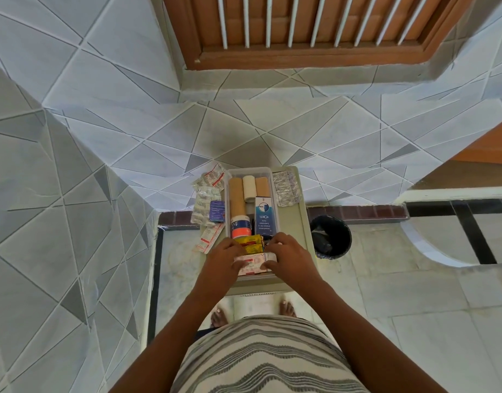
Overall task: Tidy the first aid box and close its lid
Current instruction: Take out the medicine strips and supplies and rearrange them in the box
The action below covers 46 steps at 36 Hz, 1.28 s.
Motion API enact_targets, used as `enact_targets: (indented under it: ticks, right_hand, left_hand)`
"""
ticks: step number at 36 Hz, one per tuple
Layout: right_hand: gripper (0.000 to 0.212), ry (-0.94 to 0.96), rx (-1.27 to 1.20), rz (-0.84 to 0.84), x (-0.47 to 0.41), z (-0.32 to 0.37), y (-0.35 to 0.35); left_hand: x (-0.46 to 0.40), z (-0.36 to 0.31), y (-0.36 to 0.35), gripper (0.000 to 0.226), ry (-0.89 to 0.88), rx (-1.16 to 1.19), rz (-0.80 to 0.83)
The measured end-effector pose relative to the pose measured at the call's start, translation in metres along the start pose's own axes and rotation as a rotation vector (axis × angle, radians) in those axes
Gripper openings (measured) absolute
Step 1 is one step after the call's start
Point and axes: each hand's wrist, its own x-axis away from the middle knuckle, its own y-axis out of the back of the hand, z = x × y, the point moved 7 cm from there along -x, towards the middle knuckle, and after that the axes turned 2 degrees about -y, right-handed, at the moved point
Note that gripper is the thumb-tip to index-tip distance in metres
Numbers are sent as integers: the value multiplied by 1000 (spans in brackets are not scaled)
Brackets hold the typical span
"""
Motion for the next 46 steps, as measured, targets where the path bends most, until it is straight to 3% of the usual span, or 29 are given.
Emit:
enact_targets:
  ticks: [4, 7, 11, 16, 29, 35, 40, 46]
  right_hand:
    - [31, 17, -125, -105, -2, 2, 6]
    - [26, 104, -102, -167, -10, 15, 12]
    - [22, 189, -79, -201, -33, 44, 17]
    - [26, 283, 44, -179, -72, 85, 13]
    - [58, 323, 707, 191, -172, 141, -36]
    - [49, 277, 753, 236, -183, 140, -47]
    - [55, 302, 785, 247, -187, 143, -53]
    - [41, 463, 862, 214, -190, 154, -54]
  left_hand:
    - [5, 20, 30, 11, 77, 134, -314]
    - [4, 45, 40, 14, 224, 134, -439]
    - [-7, 93, 30, 36, 504, 146, -360]
    - [-21, 123, 18, 59, 582, 106, -197]
    - [-20, 141, 17, 38, 491, 128, -146]
    - [-18, 143, 23, 30, 445, 174, -102]
    - [-16, 145, 30, 22, 429, 203, -71]
    - [-19, 149, 34, 27, 401, 198, -30]
